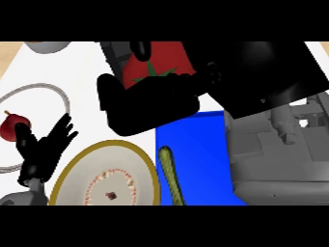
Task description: Pick the tomato from the tray and place it in the tiered shelf
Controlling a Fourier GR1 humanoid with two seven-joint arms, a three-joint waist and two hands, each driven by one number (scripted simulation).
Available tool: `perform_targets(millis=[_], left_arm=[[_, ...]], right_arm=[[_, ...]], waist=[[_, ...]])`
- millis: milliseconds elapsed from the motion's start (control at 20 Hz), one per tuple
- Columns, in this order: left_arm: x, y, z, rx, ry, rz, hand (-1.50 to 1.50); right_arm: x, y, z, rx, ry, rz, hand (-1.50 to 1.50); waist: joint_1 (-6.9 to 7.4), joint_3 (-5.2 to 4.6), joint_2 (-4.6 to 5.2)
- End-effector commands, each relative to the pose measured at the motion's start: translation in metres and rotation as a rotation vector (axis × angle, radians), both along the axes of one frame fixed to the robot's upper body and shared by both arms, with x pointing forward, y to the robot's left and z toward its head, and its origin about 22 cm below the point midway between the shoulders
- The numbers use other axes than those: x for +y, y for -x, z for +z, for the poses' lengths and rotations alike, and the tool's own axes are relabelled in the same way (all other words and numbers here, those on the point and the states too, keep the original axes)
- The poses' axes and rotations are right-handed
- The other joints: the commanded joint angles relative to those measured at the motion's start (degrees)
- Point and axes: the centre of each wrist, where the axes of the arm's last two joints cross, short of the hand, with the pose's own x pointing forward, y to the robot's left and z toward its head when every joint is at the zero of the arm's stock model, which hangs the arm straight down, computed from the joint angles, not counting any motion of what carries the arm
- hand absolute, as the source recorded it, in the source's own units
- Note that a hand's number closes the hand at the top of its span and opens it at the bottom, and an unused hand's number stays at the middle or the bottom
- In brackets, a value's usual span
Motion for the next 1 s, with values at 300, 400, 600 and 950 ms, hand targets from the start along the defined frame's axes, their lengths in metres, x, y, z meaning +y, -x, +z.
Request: perform_targets(millis=[300, 400, 600, 950], left_arm=[[-0.013, -0.002, -0.010, 0.028, -0.011, 0.003, 0.00], [-0.009, -0.013, -0.009, 0.035, -0.007, 0.004, 0.00], [-0.008, -0.006, -0.006, 0.029, 0.001, 0.010, 0.00], [0.000, -0.005, -0.003, 0.013, 0.007, -0.013, 0.00]], right_arm=[[-0.002, -0.071, 0.054, 0.025, 0.004, -0.072, 1.50], [-0.012, -0.081, 0.049, 0.019, 0.015, -0.039, 1.50], [-0.002, -0.106, 0.030, 0.065, 0.076, -0.024, 1.50], [-0.005, -0.141, 0.007, 0.031, 0.144, -0.026, 1.50]], waist=[[0.38, -0.13, 0.43], [-0.01, -0.12, 0.44], [0.34, -0.11, 0.43], [0.64, -0.11, 0.53]])
